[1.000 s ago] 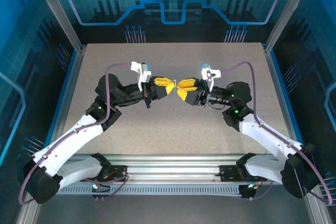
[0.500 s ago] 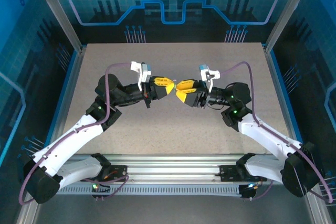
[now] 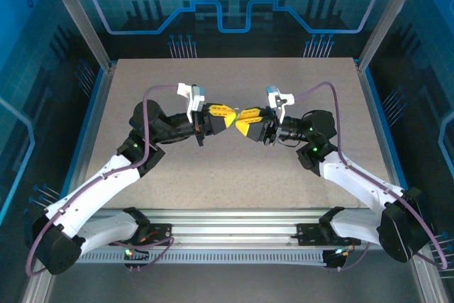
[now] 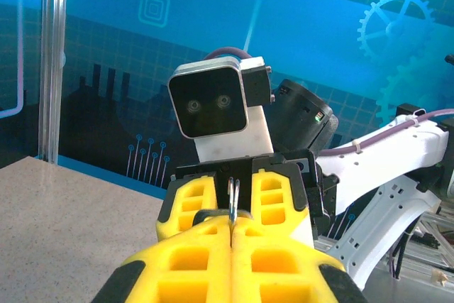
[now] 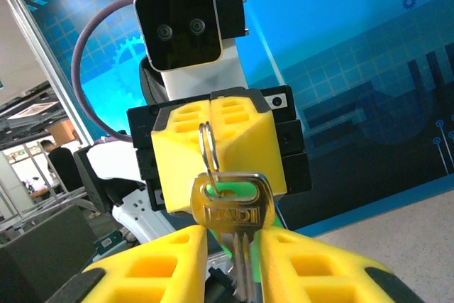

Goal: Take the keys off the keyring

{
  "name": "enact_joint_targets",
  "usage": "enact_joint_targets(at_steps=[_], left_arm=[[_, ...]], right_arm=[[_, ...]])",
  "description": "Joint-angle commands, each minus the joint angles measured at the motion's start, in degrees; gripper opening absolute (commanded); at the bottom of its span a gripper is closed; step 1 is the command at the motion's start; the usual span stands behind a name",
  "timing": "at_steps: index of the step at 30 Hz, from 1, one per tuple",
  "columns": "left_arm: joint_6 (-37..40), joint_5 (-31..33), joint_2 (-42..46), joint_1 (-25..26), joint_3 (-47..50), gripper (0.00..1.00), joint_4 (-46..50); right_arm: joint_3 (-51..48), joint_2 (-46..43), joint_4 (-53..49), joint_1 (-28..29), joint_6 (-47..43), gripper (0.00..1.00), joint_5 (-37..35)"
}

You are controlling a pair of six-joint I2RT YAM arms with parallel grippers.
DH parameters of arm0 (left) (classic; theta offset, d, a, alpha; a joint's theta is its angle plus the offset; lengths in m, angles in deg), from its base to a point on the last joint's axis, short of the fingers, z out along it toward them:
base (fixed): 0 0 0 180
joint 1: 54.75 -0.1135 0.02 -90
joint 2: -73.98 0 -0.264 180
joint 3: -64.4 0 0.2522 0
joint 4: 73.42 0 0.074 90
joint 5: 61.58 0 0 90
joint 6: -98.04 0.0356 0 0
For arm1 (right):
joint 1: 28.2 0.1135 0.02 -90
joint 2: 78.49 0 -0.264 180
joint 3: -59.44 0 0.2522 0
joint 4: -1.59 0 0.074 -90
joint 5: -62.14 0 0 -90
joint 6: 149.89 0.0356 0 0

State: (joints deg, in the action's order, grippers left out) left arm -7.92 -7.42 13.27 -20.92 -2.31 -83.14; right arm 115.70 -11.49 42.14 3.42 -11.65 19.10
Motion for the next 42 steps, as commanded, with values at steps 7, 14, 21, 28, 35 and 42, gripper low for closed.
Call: enact_joint_targets(at_steps=[7,14,21,28,35,42], left_arm=[[0.1,-0.88,0.44,0.5,1.36,0.0,-1.92],[0.91,-0.29,0.64,0.41,1.52,0.0,-1.05],[0.64,-0.2,0.38,0.43,1.44,0.0,-1.51],[0.52,0.19,0.55,0.47,1.69,0.0,-1.86],[0.67,0.94,0.84,0.51,2.22,0.0,-2.75],[0.27,1.49,1.22,0.48,3.67,0.0,-5.16]], right_arm=[[1.23,-0.02,6.0,0.73,2.38,0.11,0.08],[0.25,0.69,12.92,-0.15,6.43,0.17,-0.43],[1.17,3.5,19.61,-0.35,11.52,0.25,0.23],[1.52,4.99,21.3,-0.42,13.36,0.36,-0.64],[2.32,5.63,20.96,-0.44,13.72,0.23,-1.05],[2.62,4.14,15.67,-0.21,10.43,0.04,-1.47]])
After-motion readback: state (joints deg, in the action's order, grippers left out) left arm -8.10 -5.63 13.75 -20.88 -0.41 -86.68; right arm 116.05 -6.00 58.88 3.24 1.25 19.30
